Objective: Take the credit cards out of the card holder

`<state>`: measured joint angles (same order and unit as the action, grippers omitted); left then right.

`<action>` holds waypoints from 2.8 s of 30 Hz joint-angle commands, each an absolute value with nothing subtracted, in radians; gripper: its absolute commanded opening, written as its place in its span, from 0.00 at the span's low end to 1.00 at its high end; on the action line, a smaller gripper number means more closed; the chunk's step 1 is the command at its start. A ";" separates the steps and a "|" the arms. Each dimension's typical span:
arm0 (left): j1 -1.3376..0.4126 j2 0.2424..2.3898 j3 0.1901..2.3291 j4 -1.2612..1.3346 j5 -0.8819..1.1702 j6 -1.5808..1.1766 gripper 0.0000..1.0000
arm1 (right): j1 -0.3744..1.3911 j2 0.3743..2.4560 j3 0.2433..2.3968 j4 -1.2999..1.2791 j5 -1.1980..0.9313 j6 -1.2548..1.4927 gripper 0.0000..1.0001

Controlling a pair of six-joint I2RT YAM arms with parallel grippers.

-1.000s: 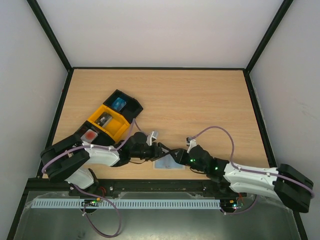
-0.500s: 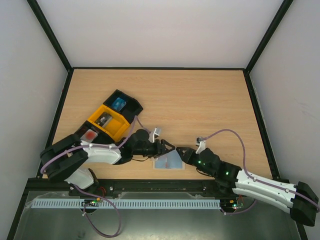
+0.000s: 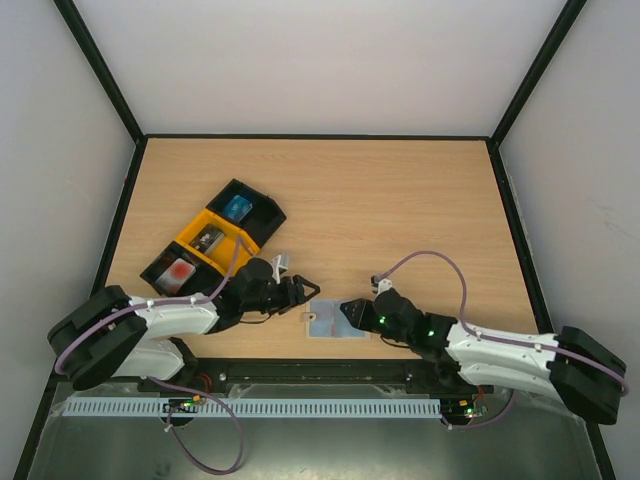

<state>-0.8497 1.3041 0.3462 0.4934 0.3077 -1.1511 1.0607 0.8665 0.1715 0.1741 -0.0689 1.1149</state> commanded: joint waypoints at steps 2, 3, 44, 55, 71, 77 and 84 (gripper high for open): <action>-0.834 1.290 0.331 0.506 0.329 -1.129 0.66 | 1.064 1.008 0.228 0.265 -0.151 1.098 0.20; -0.831 1.296 0.330 0.508 0.334 -1.128 0.66 | 1.063 1.031 0.235 0.274 -0.157 1.096 0.20; -0.829 1.412 0.350 0.515 0.411 -1.080 0.69 | 1.064 1.355 0.258 0.309 -0.094 1.108 0.02; -0.865 1.386 0.361 0.520 0.380 -1.098 0.69 | 1.063 1.359 0.255 0.318 -0.094 1.107 0.02; -0.895 1.400 0.387 0.546 0.380 -1.109 0.68 | 1.064 1.339 0.239 0.327 -0.093 1.109 0.02; -0.895 1.373 0.417 0.399 0.302 -1.057 0.68 | 1.063 1.335 0.239 0.327 -0.094 1.108 0.02; -0.895 1.376 0.427 0.369 0.285 -1.046 0.70 | 1.064 1.333 0.239 0.328 -0.094 1.106 0.02</action>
